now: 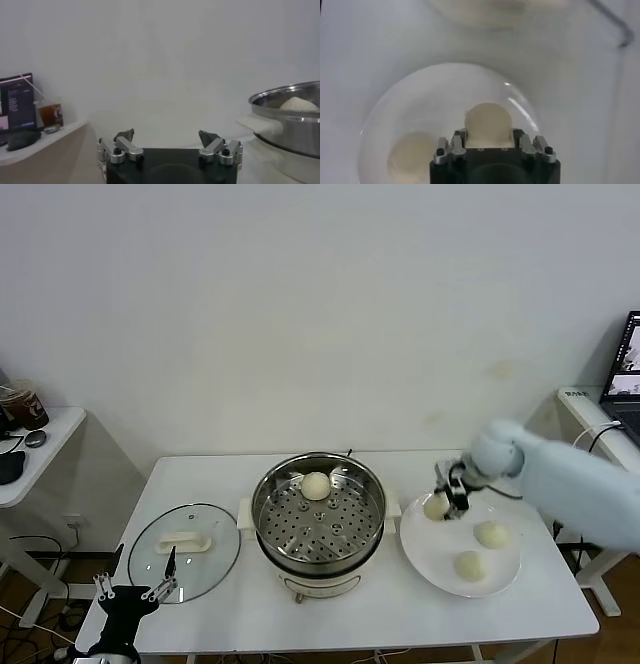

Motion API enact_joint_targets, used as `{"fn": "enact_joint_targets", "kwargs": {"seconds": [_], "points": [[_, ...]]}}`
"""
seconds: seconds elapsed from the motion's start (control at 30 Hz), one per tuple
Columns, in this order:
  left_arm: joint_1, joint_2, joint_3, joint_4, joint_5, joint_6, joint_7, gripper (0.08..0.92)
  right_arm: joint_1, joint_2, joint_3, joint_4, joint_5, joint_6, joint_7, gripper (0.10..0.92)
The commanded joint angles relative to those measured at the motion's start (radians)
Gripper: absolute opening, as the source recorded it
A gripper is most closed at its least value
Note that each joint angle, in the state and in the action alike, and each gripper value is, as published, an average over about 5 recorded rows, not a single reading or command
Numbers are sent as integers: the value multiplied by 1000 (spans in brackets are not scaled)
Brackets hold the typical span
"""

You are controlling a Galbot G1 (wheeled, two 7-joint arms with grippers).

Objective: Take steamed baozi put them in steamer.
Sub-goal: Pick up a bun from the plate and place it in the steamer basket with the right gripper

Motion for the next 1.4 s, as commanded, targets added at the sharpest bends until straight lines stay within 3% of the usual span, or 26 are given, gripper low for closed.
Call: {"fn": "enact_joint_targets", "kwargs": {"seconds": [0.03,0.27,0.63,1.4], "points": [[-15,6,14,5,-2,1,1,823,558,46,-298,195,346,-167,21,552],[-33,4,28,6,-2,11,3,823,592,268,-344,243,547,-307,142,551],[-40,11,11,24,7,15,4,823,330,580,-307,33,560,-378,253,551],[-36,-1,6,27,13,12,3,823,118,722,-266,-159,463,-376,271,554]]}}
